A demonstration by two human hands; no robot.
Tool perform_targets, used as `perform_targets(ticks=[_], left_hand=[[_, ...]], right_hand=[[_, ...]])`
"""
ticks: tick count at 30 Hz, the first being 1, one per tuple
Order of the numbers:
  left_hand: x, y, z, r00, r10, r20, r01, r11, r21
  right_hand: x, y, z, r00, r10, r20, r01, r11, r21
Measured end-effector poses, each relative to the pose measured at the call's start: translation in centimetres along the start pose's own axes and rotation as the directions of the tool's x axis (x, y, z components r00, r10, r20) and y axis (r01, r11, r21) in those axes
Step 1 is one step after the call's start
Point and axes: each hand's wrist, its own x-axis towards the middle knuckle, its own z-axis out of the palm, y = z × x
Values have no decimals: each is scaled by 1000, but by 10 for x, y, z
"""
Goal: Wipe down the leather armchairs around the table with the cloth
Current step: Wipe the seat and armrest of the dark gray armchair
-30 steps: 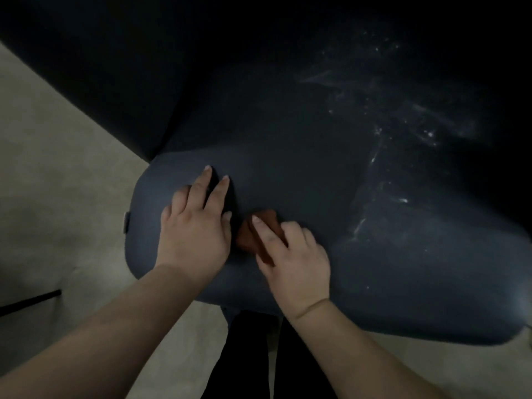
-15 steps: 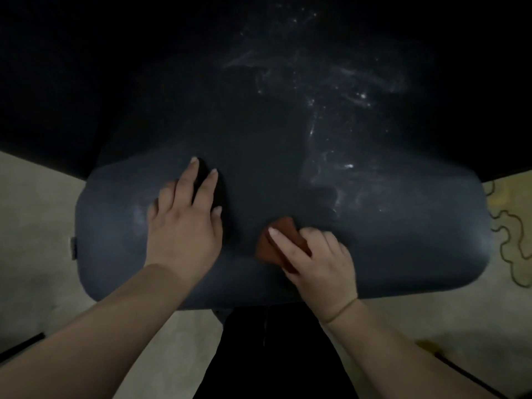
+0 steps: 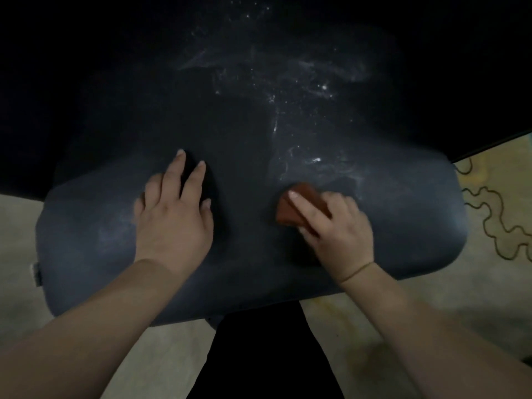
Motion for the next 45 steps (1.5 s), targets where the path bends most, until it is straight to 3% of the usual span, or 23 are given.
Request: perform_targets(ticks=[4,8,11,12,13,17,19,20,22,24,25,26,29,31,33,35,37,38,39,43,45], left_hand=[[9,-1,1,1000,7,-8,-8,1000,-12],[13,-5,1,1000,9,-14,-9,1000,1],[13,-4,2,1000,5,-13,-5,1000,11],[13,-3,2,1000,6,-13,-5,1000,10],[13,-1,3,1000,6,-14,-5,1000,9],[17,6,4,1000,-2,-18,2,1000,10],[21,11,4,1000,3,-17,-3,1000,12],[23,13,4,1000,9,-16,-9,1000,12],[28,18,3,1000,21,-17,-21,1000,10],[33,23,3,999,28,-15,-28,1000,9],[36,25,3,1000,27,-12,-27,1000,10],[38,27,3,1000,28,-11,-28,1000,11],[42,34,5,999,42,-7,-41,999,20],[45,36,6,999,39,-11,-38,999,33],[45,37,7,999,35,-17,-34,998,46],[46,37,7,999,46,-22,-44,997,56],[46,37,7,998,54,-19,-53,997,64],[46,37,8,998,52,-19,-50,996,67],[45,38,8,999,45,-20,-43,997,69],[45,43,9,999,27,-20,-26,997,74],[46,43,8,1000,23,-12,-22,997,75]], right_hand=[[13,57,-11,943,327,-60,-329,944,-22],[16,73,-13,895,434,-100,-434,901,17],[29,72,-5,672,736,-77,-730,676,101],[34,63,-3,631,773,-60,-765,633,119],[37,51,-2,640,767,-51,-757,641,126],[37,22,-5,812,583,-25,-575,806,142],[35,43,-12,824,565,-45,-555,820,139],[32,60,-16,795,602,-71,-590,795,137],[18,94,-24,669,734,-115,-725,679,113],[4,110,-25,524,849,-64,-846,528,70],[1,105,-23,495,869,-17,-865,494,83],[1,93,-20,508,861,32,-857,501,121],[7,49,-12,706,701,101,-703,674,228],[12,50,-15,755,650,81,-646,717,263],[7,80,-21,693,721,-1,-696,670,257],[-3,123,-27,547,835,-58,-812,547,203],[-12,150,-28,402,916,-6,-899,396,187],[-11,149,-25,379,925,21,-909,368,197],[-8,139,-21,409,911,40,-896,393,208],[9,76,-10,687,718,110,-718,648,256],[10,89,-14,726,682,86,-681,697,226]])
